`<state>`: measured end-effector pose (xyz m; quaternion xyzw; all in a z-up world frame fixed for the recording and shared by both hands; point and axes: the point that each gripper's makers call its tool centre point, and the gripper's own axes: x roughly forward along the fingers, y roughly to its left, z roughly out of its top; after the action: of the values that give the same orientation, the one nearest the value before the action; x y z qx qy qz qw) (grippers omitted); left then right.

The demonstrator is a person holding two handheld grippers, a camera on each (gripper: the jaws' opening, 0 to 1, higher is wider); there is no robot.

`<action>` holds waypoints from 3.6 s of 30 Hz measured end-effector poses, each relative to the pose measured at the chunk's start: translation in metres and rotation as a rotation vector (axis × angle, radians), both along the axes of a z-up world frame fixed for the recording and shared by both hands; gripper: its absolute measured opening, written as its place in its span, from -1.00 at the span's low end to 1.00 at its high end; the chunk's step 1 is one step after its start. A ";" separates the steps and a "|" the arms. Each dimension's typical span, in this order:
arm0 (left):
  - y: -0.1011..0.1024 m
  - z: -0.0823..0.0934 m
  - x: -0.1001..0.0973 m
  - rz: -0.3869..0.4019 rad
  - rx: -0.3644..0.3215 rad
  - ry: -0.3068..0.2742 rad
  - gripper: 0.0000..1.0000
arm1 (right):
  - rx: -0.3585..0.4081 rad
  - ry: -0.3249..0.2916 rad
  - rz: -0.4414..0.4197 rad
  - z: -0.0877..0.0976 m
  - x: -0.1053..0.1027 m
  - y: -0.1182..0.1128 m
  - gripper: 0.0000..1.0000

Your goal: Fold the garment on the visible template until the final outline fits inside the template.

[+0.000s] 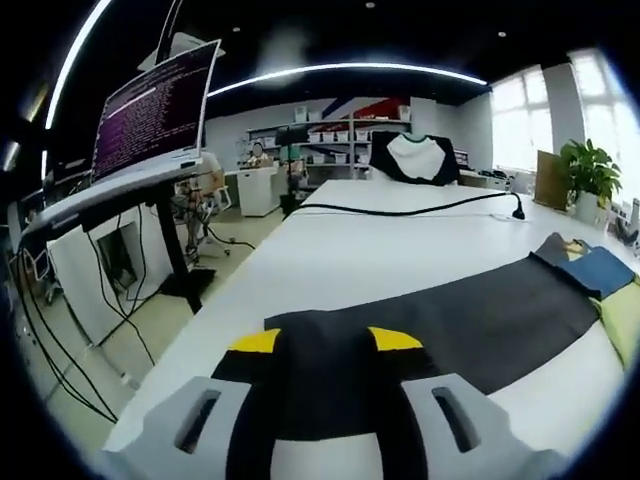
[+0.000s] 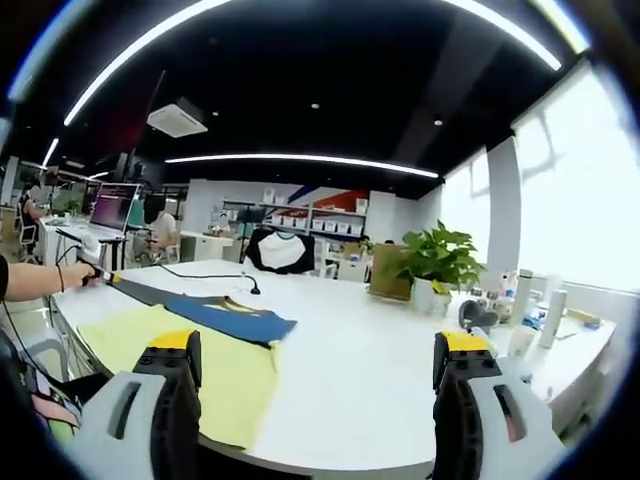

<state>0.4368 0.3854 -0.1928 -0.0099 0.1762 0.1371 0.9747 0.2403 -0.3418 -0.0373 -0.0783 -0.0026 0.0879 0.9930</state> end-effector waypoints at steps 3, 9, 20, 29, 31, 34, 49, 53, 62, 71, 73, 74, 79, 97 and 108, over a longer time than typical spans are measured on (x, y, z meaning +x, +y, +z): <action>0.001 0.000 0.001 0.014 -0.001 0.001 -0.36 | -0.006 -0.004 -0.014 0.001 0.000 -0.004 0.99; -0.005 0.000 0.006 0.020 0.017 -0.005 -0.59 | -0.001 -0.004 -0.025 0.000 -0.001 -0.009 0.99; -0.016 -0.001 0.011 -0.018 0.080 0.003 -0.94 | -0.008 0.004 -0.038 -0.003 0.000 -0.012 0.99; -0.008 0.012 0.010 0.041 -0.190 -0.062 -0.94 | -0.014 0.015 -0.029 -0.006 0.001 -0.010 0.99; -0.011 0.016 0.009 0.036 -0.198 -0.067 -0.94 | -0.011 0.019 -0.029 -0.008 0.002 -0.011 0.99; -0.014 0.026 0.010 0.023 -0.214 -0.101 -0.94 | -0.010 0.024 -0.029 -0.009 0.003 -0.011 0.99; -0.062 0.109 0.017 -0.051 -0.247 -0.194 -0.94 | -0.007 0.029 -0.057 -0.009 0.000 -0.019 0.99; -0.082 0.125 0.026 -0.095 -0.212 -0.197 -0.94 | -0.006 0.028 -0.072 -0.009 -0.002 -0.024 0.99; -0.146 0.174 0.038 -0.216 -0.277 -0.275 -0.94 | 0.001 0.032 -0.073 -0.010 -0.003 -0.027 0.99; -0.195 0.206 0.048 -0.302 -0.295 -0.320 -0.94 | -0.005 0.042 -0.067 -0.012 0.004 -0.021 0.99; -0.203 0.213 0.050 -0.319 -0.293 -0.332 -0.94 | -0.005 0.044 -0.065 -0.013 0.005 -0.021 0.99; -0.209 0.217 0.052 -0.325 -0.292 -0.337 -0.94 | -0.007 0.046 -0.065 -0.013 0.005 -0.022 0.99; -0.237 0.225 0.060 -0.365 -0.305 -0.335 -0.94 | -0.009 0.044 -0.069 -0.012 0.005 -0.024 0.99; -0.331 0.244 0.085 -0.507 -0.211 -0.306 -0.94 | -0.011 0.048 -0.081 -0.014 0.005 -0.028 0.99; -0.387 0.219 0.094 -0.619 -0.195 -0.273 -0.94 | -0.013 0.055 -0.076 -0.015 0.005 -0.025 0.99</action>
<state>0.5310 -0.0014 0.0257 -0.0672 0.0511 -0.1850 0.9791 0.2450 -0.3669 -0.0526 -0.0823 0.0282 0.0522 0.9948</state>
